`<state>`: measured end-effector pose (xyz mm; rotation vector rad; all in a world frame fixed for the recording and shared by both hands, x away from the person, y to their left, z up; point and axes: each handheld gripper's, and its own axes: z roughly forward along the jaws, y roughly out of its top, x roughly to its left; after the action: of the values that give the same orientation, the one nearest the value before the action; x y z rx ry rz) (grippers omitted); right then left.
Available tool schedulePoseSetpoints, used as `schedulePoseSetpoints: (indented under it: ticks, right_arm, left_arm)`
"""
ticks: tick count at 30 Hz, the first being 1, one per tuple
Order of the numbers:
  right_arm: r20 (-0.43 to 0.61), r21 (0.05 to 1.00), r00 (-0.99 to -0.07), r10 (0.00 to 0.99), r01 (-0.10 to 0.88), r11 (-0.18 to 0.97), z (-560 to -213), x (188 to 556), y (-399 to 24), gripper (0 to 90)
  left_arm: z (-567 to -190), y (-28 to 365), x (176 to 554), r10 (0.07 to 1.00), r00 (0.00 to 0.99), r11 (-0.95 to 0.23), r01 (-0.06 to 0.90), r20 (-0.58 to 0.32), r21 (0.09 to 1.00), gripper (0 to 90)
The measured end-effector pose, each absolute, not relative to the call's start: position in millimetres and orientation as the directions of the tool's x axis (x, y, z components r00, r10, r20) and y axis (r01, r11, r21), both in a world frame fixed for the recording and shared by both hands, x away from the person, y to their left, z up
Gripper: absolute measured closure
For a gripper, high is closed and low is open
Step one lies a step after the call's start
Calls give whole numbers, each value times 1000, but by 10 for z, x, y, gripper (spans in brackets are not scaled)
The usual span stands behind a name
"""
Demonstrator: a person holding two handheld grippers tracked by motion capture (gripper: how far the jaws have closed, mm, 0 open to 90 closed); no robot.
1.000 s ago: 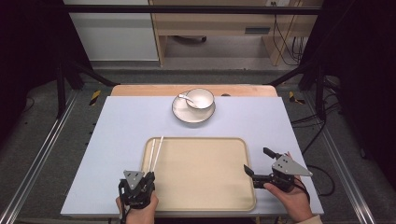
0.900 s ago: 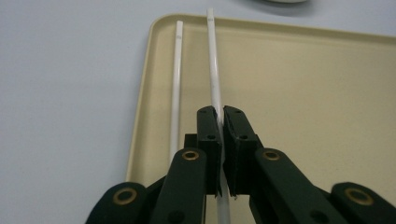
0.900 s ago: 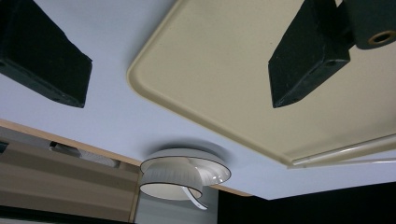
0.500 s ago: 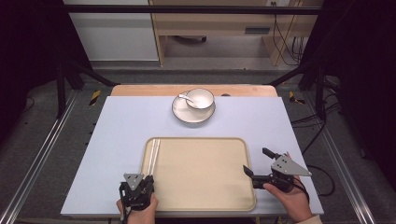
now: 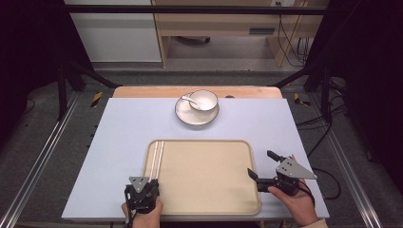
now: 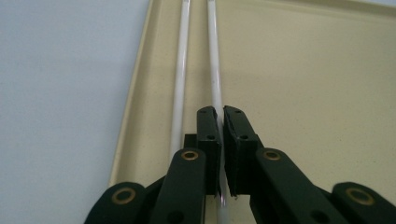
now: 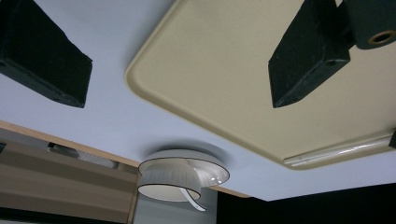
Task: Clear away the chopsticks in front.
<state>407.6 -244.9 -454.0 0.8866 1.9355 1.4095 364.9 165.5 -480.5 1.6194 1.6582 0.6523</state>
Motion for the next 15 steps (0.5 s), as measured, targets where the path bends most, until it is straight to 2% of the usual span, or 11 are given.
schedulePoseSetpoints:
  ticks: [7,12,14,15]
  right_arm:
    - [-65,961,-611,789,174,215,-4536,4081,-2458,61]
    - [-68,959,-602,796,180,218,-4543,4094,-2481,57]
    - [-72,957,-594,801,185,223,-4548,4099,-2501,54]
    - [-73,957,-586,807,187,222,-4549,4106,-2518,53]
  left_arm:
    - [-4718,1630,3668,992,66,51,571,-107,819,724]
    - [-4615,1667,3811,988,129,2,545,-86,838,629]
    - [-4552,1708,3930,983,178,-54,542,-51,839,605]
    - [-4489,1774,4044,979,201,-91,535,-22,840,556]
